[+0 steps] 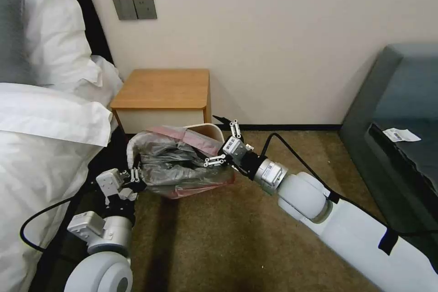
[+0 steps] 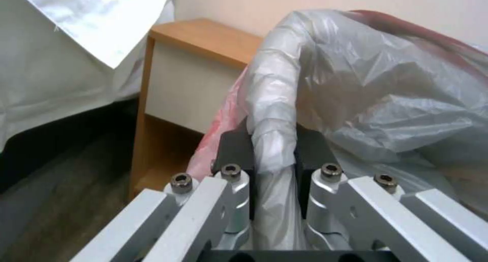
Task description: Pick up the garbage bag from the table and place it over the trash can.
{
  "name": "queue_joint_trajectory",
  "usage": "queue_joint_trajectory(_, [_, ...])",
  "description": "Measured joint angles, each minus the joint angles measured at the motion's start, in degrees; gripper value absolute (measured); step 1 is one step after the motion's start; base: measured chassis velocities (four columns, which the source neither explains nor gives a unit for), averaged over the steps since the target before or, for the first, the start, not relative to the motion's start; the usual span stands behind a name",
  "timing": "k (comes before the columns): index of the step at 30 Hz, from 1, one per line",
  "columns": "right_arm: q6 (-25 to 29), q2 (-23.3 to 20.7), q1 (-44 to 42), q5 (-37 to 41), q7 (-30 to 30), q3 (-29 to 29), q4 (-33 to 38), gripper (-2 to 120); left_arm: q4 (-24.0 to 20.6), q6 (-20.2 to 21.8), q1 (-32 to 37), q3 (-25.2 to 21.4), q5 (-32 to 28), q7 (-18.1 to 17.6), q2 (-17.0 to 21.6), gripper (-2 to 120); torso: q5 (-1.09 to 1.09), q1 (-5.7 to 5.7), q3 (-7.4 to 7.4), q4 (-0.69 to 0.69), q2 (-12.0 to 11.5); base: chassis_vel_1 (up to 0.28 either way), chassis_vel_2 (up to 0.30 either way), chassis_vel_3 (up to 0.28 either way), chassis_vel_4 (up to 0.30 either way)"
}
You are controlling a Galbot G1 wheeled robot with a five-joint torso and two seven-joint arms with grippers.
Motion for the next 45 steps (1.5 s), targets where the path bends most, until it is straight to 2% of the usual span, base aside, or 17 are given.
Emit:
queue_joint_trajectory(12, [-1.8,-0.4,-0.6,-9.1,1.4,2.0,0.3,100,-0.4,0.0,0.1,0.0,-0.1,0.0,0.0,11,0.00,0.00,0.00,0.00,0.0,0.000,0.000,0.000,0.000])
queue_joint_trajectory(15, [-2.9,-0.7,-0.8,-9.3,2.5,3.2,0.4,89,-0.6,-0.1,0.3,-0.1,-0.1,0.0,0.0,11,0.01,0.00,0.00,0.00,0.0,0.000,0.000,0.000,0.000])
queue_joint_trajectory(16, [-2.9,-0.7,-0.8,-9.3,2.5,3.2,0.4,89,-0.6,-0.1,0.3,-0.1,-0.1,0.0,0.0,11,0.01,0.00,0.00,0.00,0.0,0.000,0.000,0.000,0.000])
queue_joint_trajectory(18, [-3.1,-0.7,-0.6,-9.0,2.8,4.3,0.4,79,-0.7,-0.1,0.5,-0.1,-0.1,0.0,0.0,11,0.00,0.00,-0.01,0.00,0.0,0.000,0.000,0.000,0.000])
queue_joint_trajectory(24, [-3.2,-0.8,0.1,-7.8,3.0,6.0,-0.5,96,-0.8,-0.3,1.2,0.1,0.4,0.1,0.1,11,0.00,0.00,0.00,0.00,0.0,0.000,0.000,0.000,0.000])
queue_joint_trajectory(26, [-3.2,-0.6,0.4,-7.6,3.1,6.5,-0.8,99,-0.9,-0.3,1.3,0.1,0.5,0.1,0.1,11,0.00,0.00,-0.01,0.00,0.0,0.000,0.000,0.000,0.000])
queue_joint_trajectory(39, [-3.7,1.1,2.7,-1.9,5.3,7.7,-5.5,100,-0.8,-1.6,3.5,0.8,3.3,1.5,0.0,11,0.00,0.00,0.00,0.00,0.0,0.000,0.000,0.000,0.000])
queue_joint_trajectory(45, [-2.8,1.0,2.0,-1.3,5.2,8.4,-7.7,100,-2.9,-1.8,3.8,0.8,1.2,2.1,0.1,11,0.00,0.00,0.00,0.00,0.0,0.000,0.000,0.000,0.000])
